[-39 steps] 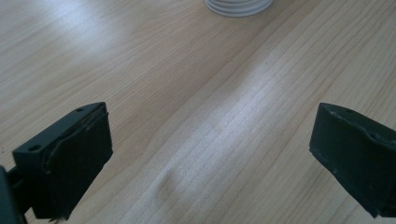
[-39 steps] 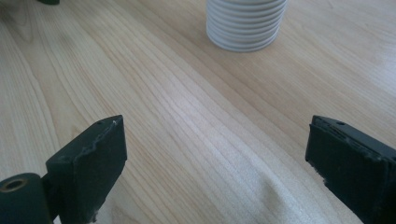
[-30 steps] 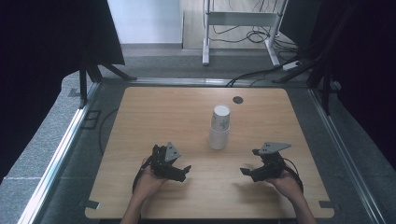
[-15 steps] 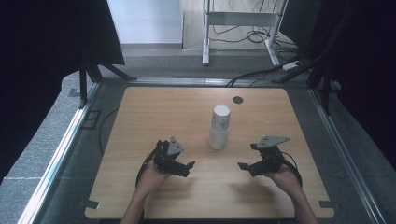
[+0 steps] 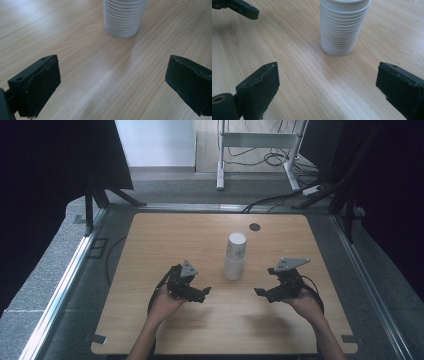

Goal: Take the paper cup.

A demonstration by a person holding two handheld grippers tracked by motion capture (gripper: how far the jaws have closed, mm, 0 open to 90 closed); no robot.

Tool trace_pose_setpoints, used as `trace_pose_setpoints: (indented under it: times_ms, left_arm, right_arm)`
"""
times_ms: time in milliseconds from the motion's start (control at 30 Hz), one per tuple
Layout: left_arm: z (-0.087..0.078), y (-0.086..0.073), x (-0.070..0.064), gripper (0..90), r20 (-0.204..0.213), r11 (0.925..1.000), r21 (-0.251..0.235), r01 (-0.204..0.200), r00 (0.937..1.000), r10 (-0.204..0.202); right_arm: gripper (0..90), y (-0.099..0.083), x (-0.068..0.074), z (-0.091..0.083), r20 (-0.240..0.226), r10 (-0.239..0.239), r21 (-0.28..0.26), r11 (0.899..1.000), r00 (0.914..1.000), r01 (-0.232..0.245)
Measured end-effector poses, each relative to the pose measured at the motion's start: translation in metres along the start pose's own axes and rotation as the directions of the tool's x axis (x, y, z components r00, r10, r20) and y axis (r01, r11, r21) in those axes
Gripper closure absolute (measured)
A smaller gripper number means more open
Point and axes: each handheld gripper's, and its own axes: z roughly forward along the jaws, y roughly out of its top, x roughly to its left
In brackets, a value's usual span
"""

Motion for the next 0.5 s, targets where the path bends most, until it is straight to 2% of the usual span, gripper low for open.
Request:
trace_pose_setpoints:
  times_ms: [200, 333, 500]
  left_arm:
    - [0.002, 0.01, 0.0, 0.2, -0.002, 0.9999, 0.011, -0.013, 0.9999, 0.013]
    - [0.005, 0.017, -0.001, 0.7, -0.018, 0.9986, 0.036, -0.04, 0.999, 0.041]
    - [0.008, 0.026, -0.001, 1.7, -0.006, 0.998, 0.038, -0.05, 0.9987, 0.051]
  right_arm:
    - [5.6, 0.011, -0.004, 0.002, 0.0, 0.017, 0.002, 1.0, 0.9999, -0.017]
    - [5.7, 0.019, -0.005, 0.002, 0.005, 0.005, 0.01, 1.0, 1.0, -0.005]
    - [6.1, 0.029, -0.006, 0.004, 0.003, 0.0, 0.015, 1.0, 1.0, 0.0]
